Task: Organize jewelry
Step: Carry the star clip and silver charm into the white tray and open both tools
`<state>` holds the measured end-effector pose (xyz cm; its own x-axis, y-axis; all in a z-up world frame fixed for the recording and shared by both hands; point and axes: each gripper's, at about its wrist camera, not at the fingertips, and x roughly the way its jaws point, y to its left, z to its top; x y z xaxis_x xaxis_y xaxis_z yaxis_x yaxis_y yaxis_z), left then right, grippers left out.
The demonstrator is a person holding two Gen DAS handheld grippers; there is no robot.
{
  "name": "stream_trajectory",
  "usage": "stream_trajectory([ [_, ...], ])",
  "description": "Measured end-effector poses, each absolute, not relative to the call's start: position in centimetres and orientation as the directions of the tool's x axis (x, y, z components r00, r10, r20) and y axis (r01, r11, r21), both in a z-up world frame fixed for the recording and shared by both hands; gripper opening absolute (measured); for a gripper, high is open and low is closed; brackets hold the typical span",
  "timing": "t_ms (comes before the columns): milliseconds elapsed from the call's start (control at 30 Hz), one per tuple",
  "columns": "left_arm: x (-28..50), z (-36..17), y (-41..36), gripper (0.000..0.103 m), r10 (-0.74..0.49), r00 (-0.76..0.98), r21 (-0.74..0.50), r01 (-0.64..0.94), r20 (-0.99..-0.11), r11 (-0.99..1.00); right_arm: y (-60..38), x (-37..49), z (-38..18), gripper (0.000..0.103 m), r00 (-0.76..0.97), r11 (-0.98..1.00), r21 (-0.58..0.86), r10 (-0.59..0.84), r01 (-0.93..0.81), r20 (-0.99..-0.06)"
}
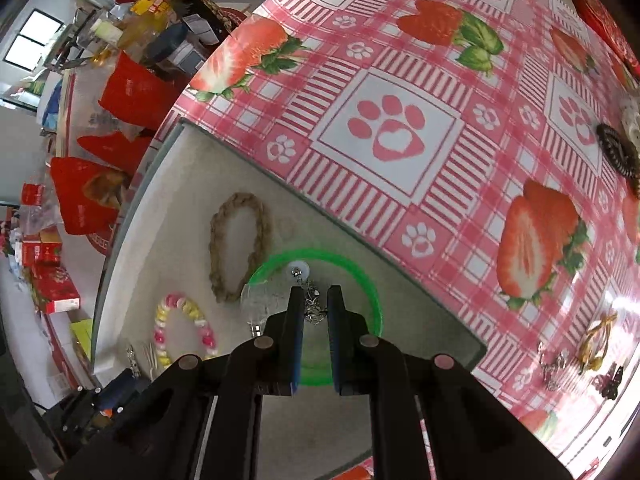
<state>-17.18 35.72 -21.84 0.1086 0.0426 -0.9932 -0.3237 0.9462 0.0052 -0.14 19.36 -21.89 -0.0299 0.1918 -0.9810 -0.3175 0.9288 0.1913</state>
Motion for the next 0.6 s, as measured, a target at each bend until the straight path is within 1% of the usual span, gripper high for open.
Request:
stream_trajectory([
  [333, -17.3, -21.3, 35.0, 0.023, 0.06, 0.09, 0.028, -0.324, -0.994, 0.946, 19.7, -0.6, -22.1, 0.013, -0.057, 0.928, 0.199, 0.191, -0.315, -0.98],
  [367, -17.3, -21.2, 34.9, 0.023, 0.063, 0.092, 0.03, -0.323, -0.994, 0.946, 19.2, -1.1, -22.1, 0.015, -0.061, 0.927, 0.204, 0.194, -0.314, -0.979],
  [400, -17.3, -21.1, 34.9, 0.023, 0.065, 0.093, 0.032, -0.322, -0.993, 0.946, 18.7, -1.5, -22.0, 0.018, -0.061, 0.928, 0.206, 0.196, -0.312, -0.979],
  [467, -17.2, -21.0, 34.9, 0.023, 0.066, 0.093, 0.032, -0.319, -0.993, 0.947, 18.3, -1.6, -21.9, 0.045, -0.06, 0.927, 0.219, 0.211, -0.305, -0.976],
  [567, -17.2, -20.7, 34.7, 0.023, 0.068, 0.1, 0.034, -0.312, -0.993, 0.949, 17.7, -1.7, -21.2, 0.049, -0.052, 0.926, 0.238, 0.234, -0.294, -0.971],
  [600, -17.1, -20.5, 34.5, 0.035, 0.069, 0.102, 0.035, -0.306, -0.992, 0.951, 17.4, -1.7, -21.0, 0.049, -0.05, 0.925, 0.245, 0.241, -0.289, -0.969],
])
